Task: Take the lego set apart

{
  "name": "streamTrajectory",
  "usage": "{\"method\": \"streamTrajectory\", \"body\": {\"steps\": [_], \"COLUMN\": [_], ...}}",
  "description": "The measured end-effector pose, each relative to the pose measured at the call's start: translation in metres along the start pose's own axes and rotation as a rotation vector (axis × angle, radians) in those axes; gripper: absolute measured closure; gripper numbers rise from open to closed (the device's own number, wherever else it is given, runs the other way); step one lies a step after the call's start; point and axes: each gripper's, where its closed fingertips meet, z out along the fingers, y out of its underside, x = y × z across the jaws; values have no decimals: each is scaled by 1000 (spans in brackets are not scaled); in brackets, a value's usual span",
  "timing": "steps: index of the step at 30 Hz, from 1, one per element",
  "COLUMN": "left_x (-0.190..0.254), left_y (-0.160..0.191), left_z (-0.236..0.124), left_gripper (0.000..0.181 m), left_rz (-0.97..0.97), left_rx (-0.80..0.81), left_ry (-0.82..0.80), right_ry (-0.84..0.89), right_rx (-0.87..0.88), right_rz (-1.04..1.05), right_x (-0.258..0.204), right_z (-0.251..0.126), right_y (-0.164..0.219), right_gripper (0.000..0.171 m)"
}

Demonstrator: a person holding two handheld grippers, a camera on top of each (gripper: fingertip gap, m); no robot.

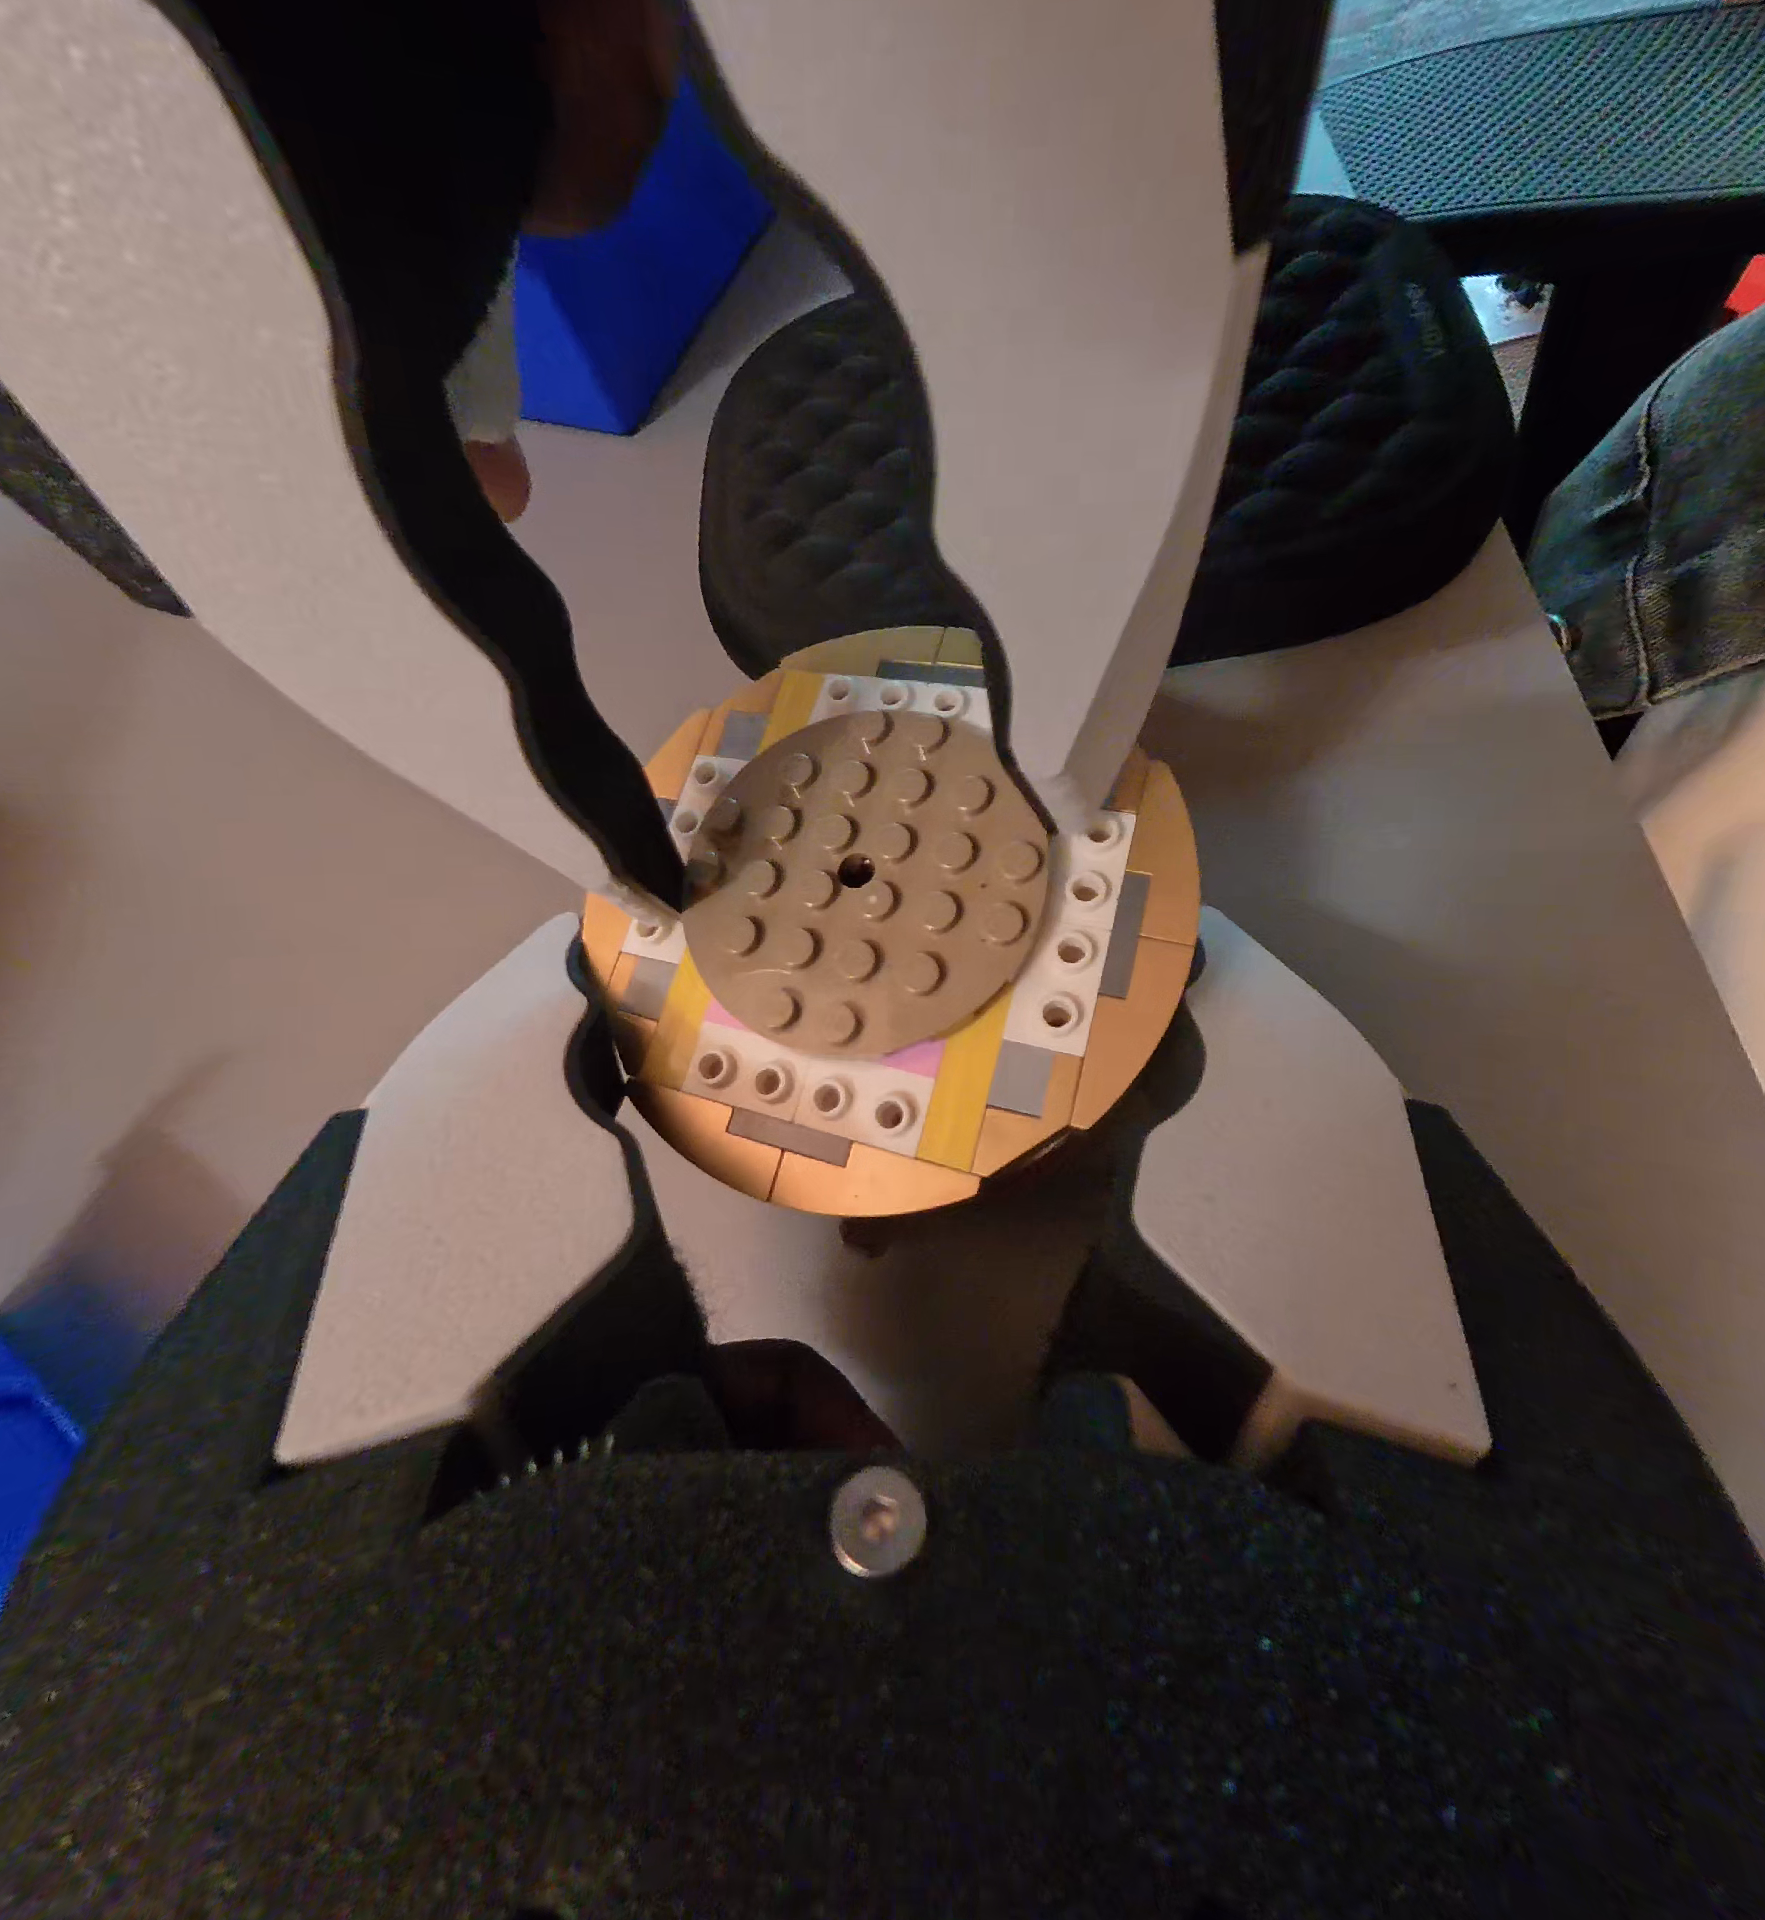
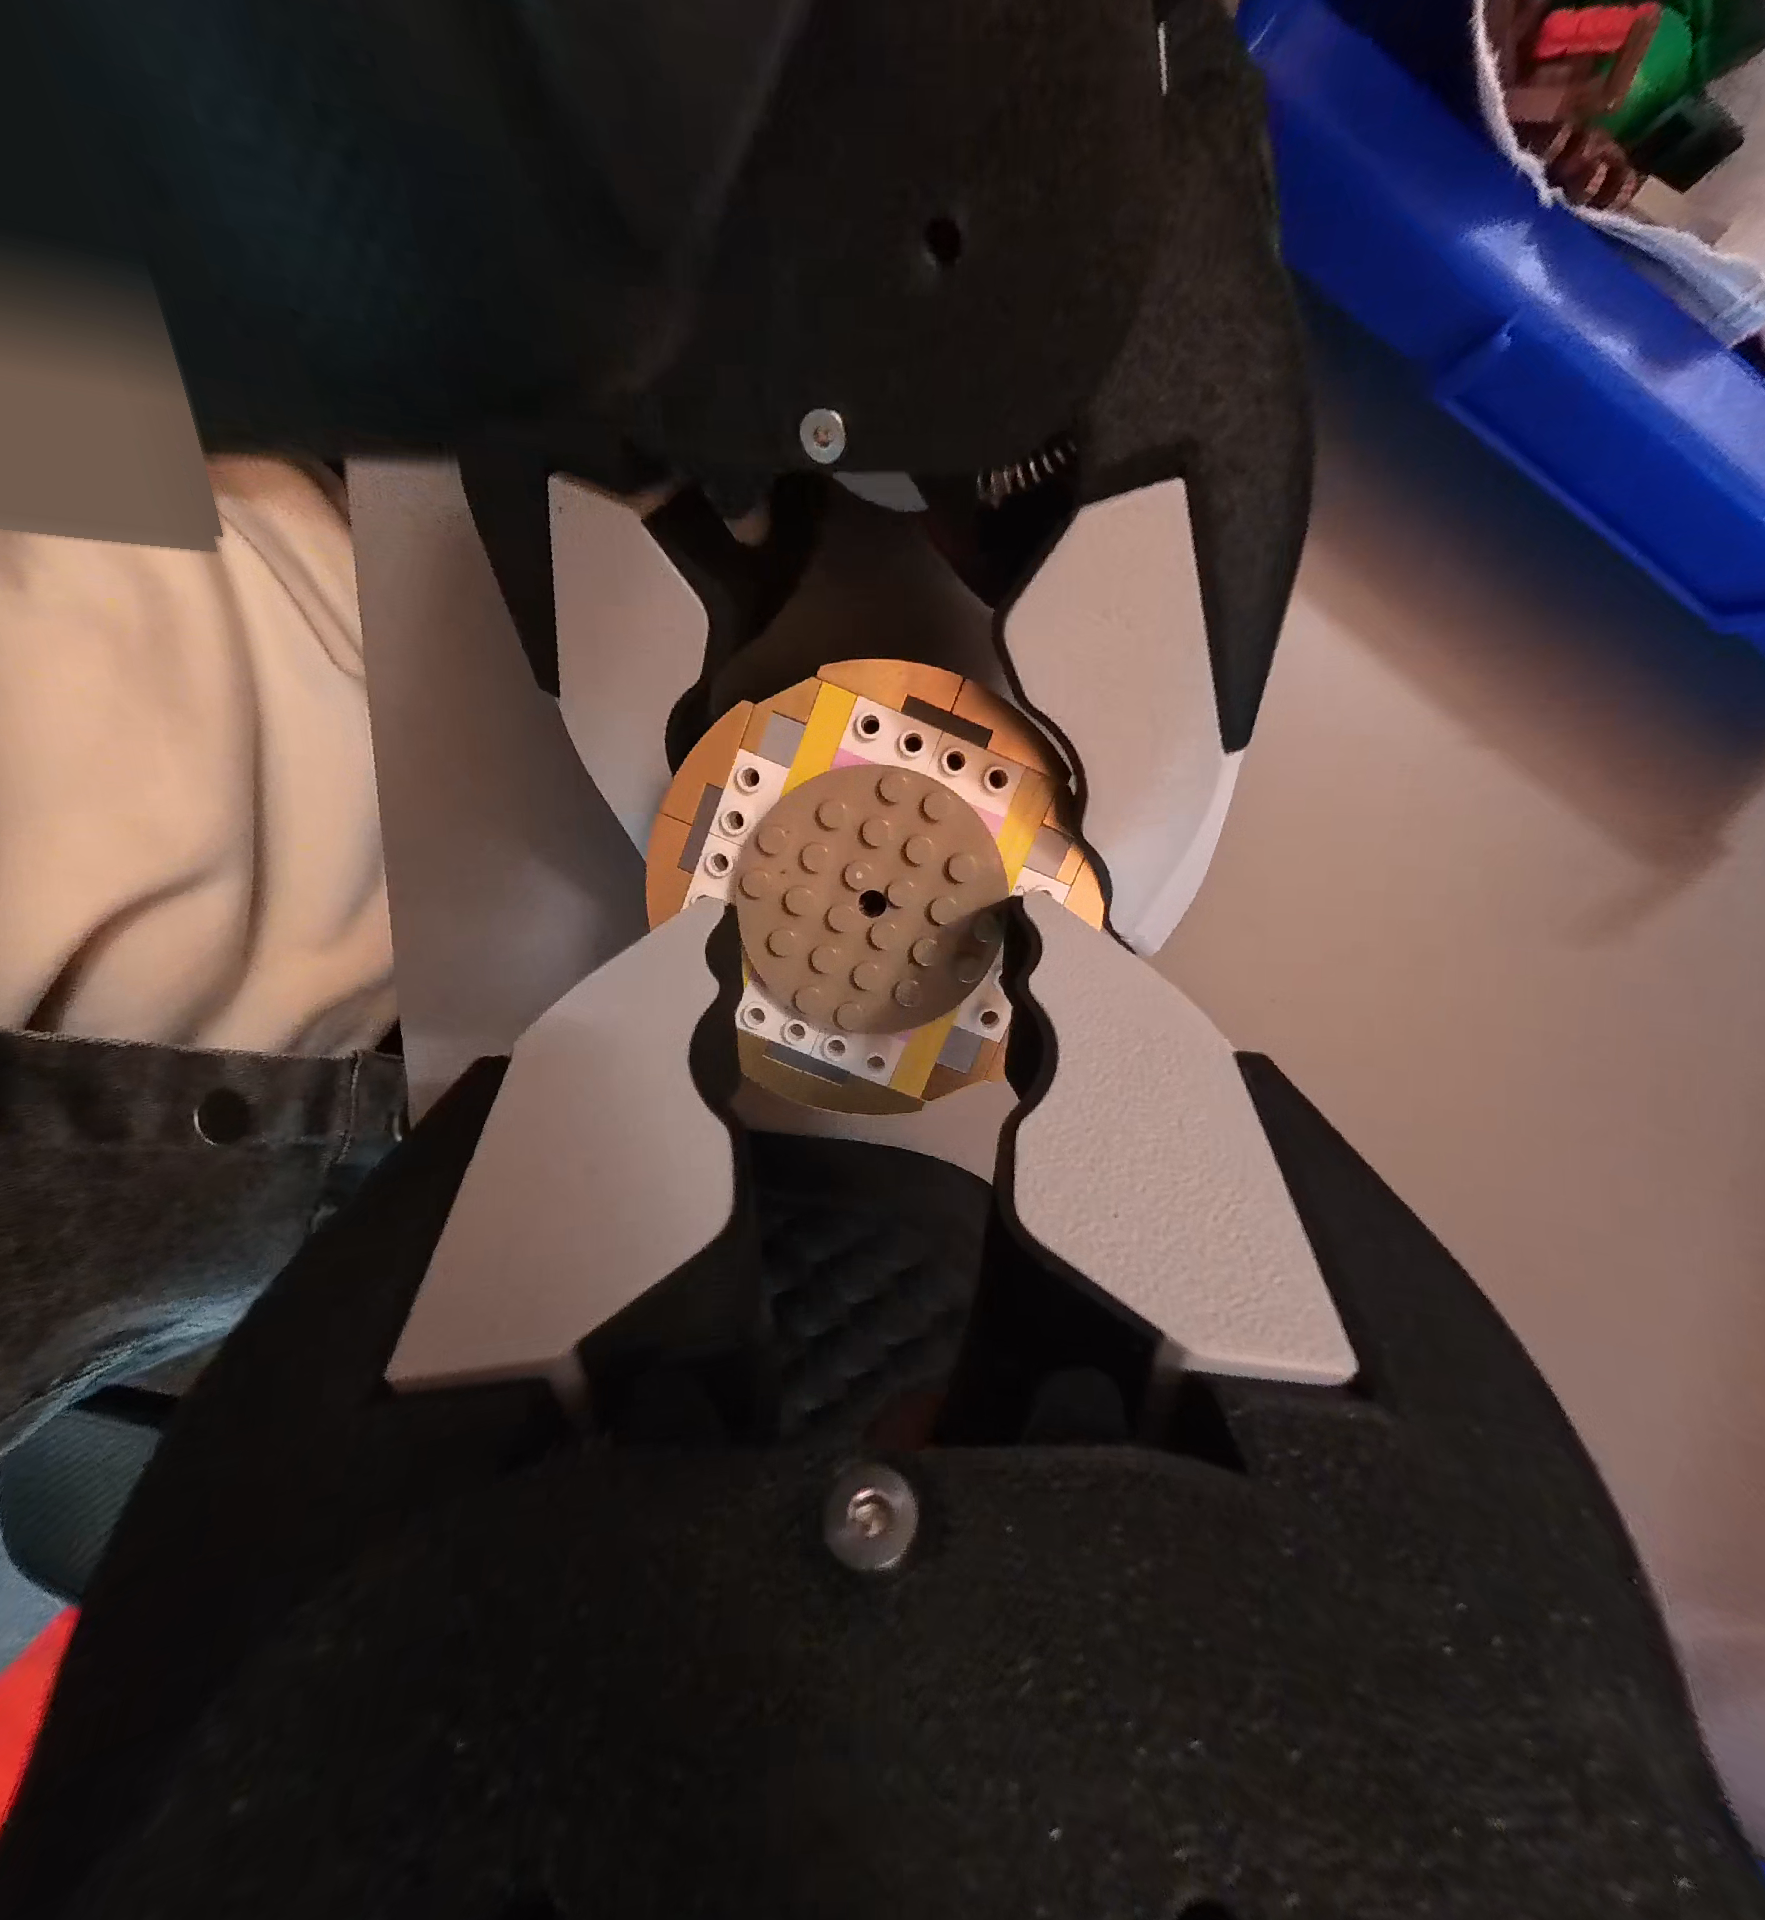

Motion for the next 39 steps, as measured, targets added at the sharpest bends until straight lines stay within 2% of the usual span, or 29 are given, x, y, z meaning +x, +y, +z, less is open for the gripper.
{"method": "streamTrajectory", "body": {"steps": [5, 14, 27, 39], "left_x": [0, -2, 4, 5], "left_y": [0, 1, 1, 1], "left_z": [0, 0, 0, 1], "left_gripper": [80, 81, 81, 81], "left_rz": [14, 5, 45, 42], "left_rx": [1, -1, 5, 1], "left_ry": [-8, -19, 2, 10], "right_ry": [32, -34, 105, 114], "right_rx": [-12, 324, 665, 848], "right_rz": [-62, 12, 122, 264], "right_x": [-1, 1, -5, -5], "right_z": [0, -1, -3, -7], "right_y": [0, -2, -5, -5], "right_gripper": [124, 124, 125, 126]}}
